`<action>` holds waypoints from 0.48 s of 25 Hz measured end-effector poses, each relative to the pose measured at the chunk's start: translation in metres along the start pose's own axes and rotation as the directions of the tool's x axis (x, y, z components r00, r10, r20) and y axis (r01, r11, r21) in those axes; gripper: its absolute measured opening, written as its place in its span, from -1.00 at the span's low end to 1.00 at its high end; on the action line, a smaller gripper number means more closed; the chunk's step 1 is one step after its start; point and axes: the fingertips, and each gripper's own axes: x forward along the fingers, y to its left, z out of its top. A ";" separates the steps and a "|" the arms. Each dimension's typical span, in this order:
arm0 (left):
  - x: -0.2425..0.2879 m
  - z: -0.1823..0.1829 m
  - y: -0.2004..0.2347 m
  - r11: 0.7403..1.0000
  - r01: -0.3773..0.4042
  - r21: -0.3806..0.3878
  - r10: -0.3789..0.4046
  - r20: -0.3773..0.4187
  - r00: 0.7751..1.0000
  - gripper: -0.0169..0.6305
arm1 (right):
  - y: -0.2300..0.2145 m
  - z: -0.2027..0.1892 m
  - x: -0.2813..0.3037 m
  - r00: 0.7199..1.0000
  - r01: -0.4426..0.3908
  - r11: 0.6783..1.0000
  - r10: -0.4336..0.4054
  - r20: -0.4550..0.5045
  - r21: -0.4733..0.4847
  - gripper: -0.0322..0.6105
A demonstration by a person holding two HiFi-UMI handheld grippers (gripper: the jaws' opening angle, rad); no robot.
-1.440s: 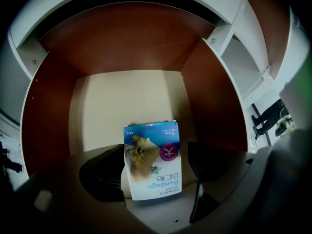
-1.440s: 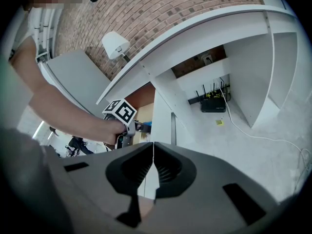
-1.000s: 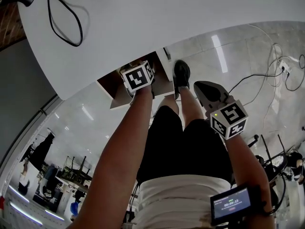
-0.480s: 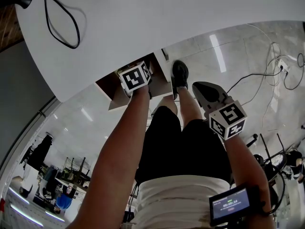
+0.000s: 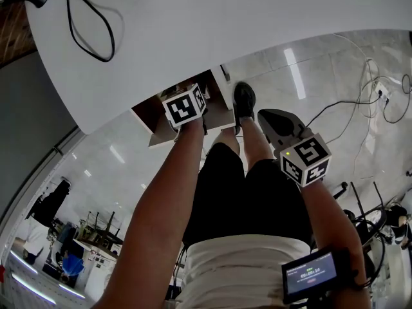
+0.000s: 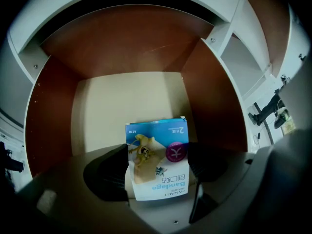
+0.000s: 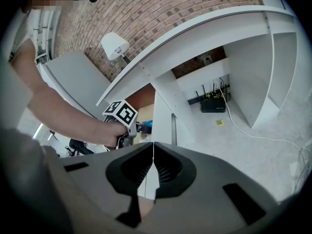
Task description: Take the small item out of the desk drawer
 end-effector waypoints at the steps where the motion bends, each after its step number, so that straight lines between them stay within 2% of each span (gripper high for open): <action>1: -0.001 0.000 -0.001 1.000 0.003 -0.001 -0.003 0.003 1.000 0.23 | 0.001 0.000 0.000 1.000 -0.002 1.000 0.002 0.000 -0.002 -0.88; 12: -0.022 -0.005 -0.011 0.999 0.022 0.040 -0.022 0.020 1.000 0.23 | 0.010 0.001 0.000 1.000 -0.020 1.000 0.020 0.004 -0.012 -0.88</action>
